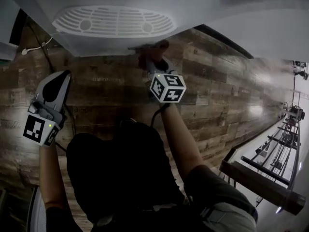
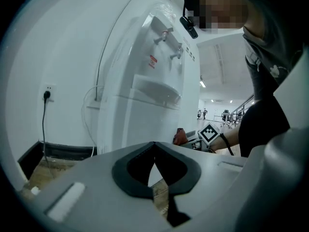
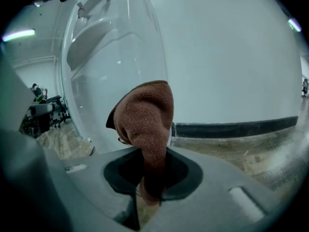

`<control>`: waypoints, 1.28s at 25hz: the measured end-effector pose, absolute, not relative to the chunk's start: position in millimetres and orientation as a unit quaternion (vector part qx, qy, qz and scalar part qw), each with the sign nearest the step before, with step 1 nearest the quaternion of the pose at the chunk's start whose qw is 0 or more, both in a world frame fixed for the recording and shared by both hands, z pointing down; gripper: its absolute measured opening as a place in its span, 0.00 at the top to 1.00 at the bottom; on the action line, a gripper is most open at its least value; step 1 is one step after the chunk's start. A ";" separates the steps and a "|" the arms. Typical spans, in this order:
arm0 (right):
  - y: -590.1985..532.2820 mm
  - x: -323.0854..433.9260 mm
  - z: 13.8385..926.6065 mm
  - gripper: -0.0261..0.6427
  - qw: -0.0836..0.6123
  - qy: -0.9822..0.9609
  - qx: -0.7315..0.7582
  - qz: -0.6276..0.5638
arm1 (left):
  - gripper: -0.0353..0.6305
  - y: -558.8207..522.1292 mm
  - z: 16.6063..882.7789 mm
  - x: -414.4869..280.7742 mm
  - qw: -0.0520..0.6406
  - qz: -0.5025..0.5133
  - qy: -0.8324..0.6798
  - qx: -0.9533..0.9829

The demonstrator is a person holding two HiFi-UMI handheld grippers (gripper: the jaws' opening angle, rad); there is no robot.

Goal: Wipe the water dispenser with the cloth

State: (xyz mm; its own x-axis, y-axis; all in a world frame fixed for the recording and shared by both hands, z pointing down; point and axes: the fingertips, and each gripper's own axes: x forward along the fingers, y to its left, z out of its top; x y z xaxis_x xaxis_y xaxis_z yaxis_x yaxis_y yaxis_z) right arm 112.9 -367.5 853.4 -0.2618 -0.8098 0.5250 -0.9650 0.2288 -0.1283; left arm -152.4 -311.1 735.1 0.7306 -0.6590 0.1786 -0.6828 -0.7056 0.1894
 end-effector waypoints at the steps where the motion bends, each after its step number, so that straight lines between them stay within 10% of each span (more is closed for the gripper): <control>1: -368.4 113.1 868.3 0.87 0.183 -0.764 0.579 0.219 | 0.92 -312.7 745.9 -152.7 0.120 0.049 -0.361 0.924; 15: -366.1 103.0 1004.6 0.87 0.294 -0.762 0.521 0.248 | 0.92 -332.9 861.0 -150.5 0.123 0.076 -0.340 0.929; 32: -364.8 32.1 713.9 0.87 0.075 -0.866 0.482 0.109 | 0.92 -339.0 688.3 -98.7 -0.021 -0.005 -0.279 0.960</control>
State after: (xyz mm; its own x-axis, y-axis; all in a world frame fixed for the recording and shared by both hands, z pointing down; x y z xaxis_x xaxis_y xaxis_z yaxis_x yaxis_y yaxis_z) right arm 32.1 -364.8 713.9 -0.5247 -0.8182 0.2352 -0.8509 0.5123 -0.1159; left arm -98.7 -339.0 688.3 0.8442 -0.5356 -0.0210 -0.5361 -0.8434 -0.0373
